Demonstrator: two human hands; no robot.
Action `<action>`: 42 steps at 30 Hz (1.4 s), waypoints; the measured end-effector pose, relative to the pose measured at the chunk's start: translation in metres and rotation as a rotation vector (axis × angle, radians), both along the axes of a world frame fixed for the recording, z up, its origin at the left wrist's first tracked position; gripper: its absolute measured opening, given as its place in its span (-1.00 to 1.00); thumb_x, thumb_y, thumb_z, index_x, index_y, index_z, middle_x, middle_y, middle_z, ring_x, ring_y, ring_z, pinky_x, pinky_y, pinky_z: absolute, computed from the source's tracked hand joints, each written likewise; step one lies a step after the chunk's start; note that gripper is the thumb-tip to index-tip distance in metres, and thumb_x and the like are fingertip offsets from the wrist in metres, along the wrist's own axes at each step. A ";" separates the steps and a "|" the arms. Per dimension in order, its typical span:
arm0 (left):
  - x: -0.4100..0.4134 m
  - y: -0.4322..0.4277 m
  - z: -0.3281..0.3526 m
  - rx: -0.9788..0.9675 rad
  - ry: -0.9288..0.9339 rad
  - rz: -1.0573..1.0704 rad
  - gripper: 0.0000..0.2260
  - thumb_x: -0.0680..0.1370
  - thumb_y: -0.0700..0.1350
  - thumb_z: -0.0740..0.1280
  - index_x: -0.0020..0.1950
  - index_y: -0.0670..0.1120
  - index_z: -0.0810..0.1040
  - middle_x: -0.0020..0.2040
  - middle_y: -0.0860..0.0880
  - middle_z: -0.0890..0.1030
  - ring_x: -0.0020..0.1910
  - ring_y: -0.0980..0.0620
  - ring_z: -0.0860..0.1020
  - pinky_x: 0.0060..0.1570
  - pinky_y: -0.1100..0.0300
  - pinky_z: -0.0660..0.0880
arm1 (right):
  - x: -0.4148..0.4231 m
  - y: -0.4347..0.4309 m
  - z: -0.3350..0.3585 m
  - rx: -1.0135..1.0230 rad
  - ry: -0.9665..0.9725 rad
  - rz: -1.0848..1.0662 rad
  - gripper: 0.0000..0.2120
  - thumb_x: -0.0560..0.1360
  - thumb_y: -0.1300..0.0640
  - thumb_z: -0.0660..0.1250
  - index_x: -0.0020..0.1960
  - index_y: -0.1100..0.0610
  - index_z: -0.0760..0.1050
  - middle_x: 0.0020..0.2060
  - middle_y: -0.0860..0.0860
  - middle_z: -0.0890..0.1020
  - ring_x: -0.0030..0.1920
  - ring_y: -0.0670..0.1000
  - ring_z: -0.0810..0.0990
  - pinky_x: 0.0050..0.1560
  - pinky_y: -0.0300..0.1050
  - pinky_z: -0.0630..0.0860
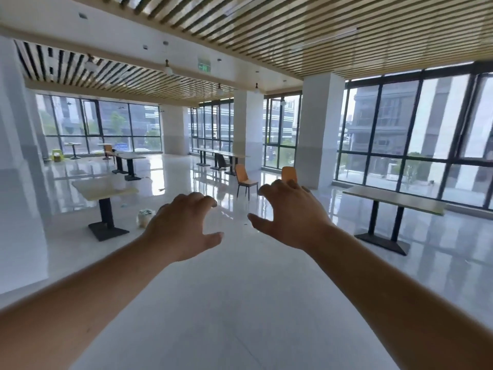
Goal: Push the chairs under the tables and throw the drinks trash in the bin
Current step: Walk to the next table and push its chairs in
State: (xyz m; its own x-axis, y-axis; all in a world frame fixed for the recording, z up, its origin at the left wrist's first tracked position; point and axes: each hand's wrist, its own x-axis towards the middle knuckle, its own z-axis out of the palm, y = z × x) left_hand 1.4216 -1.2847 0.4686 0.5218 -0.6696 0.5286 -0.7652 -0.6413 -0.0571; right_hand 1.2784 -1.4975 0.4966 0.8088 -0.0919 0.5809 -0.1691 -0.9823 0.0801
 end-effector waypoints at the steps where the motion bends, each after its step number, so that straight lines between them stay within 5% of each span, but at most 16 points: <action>1: 0.023 -0.006 -0.005 0.010 0.017 0.031 -0.33 0.46 0.42 0.33 0.46 0.11 0.37 0.44 0.06 0.46 0.35 -0.06 0.44 0.24 -0.08 0.49 | 0.029 -0.013 -0.005 0.019 0.001 0.031 -0.39 0.52 -0.41 0.25 0.38 -0.03 0.50 0.23 0.04 0.62 0.28 0.16 0.54 0.25 0.15 0.51; 11: 0.221 0.029 0.007 -0.007 0.091 0.426 -0.31 0.43 0.39 0.34 0.48 0.11 0.38 0.46 0.08 0.45 0.38 -0.05 0.42 0.24 -0.04 0.49 | 0.318 -0.012 -0.016 0.105 0.071 0.397 -0.34 0.49 -0.45 0.20 0.39 -0.04 0.49 0.24 0.02 0.61 0.29 0.13 0.53 0.25 0.12 0.50; 18: 0.364 0.127 -0.023 -0.021 0.083 0.636 -0.30 0.44 0.40 0.31 0.51 0.12 0.34 0.50 0.05 0.43 0.40 -0.07 0.42 0.26 -0.06 0.47 | 0.513 0.087 -0.046 0.078 0.128 0.630 -0.34 0.44 -0.50 0.08 0.24 -0.05 0.53 0.11 -0.04 0.60 0.17 0.07 0.54 0.15 0.05 0.52; 23: 0.482 0.205 -0.052 -0.063 0.142 0.708 -0.28 0.42 0.44 0.28 0.50 0.12 0.35 0.47 0.06 0.47 0.37 -0.05 0.45 0.23 -0.05 0.49 | 0.644 0.158 -0.063 -0.028 0.224 0.685 -0.32 0.53 -0.47 0.19 0.45 -0.06 0.46 0.33 -0.04 0.60 0.30 0.07 0.55 0.26 0.10 0.55; 29: 0.613 0.282 -0.038 -0.044 0.139 0.783 -0.29 0.44 0.43 0.28 0.49 0.12 0.34 0.45 0.03 0.48 0.37 -0.08 0.45 0.23 -0.08 0.49 | 0.791 0.232 -0.033 -0.037 0.183 0.746 -0.31 0.50 -0.48 0.14 0.44 -0.08 0.46 0.20 -0.03 0.63 0.23 0.07 0.56 0.17 0.04 0.55; 42: 0.865 0.446 -0.099 -0.001 0.250 1.006 -0.29 0.46 0.43 0.30 0.53 0.14 0.30 0.50 0.10 0.41 0.41 0.01 0.40 0.26 -0.01 0.48 | 1.126 0.413 -0.103 -0.026 0.259 1.052 -0.25 0.54 -0.48 0.17 0.59 -0.09 0.28 0.44 -0.04 0.50 0.44 0.07 0.43 0.39 0.07 0.41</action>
State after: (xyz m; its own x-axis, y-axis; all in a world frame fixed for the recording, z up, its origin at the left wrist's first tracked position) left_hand 2.2866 -0.8382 0.3695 0.9346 0.1365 0.3285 0.1339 -0.9905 0.0305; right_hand 2.4047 -1.0849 0.3938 0.5736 0.7295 0.3726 0.7822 -0.6228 0.0152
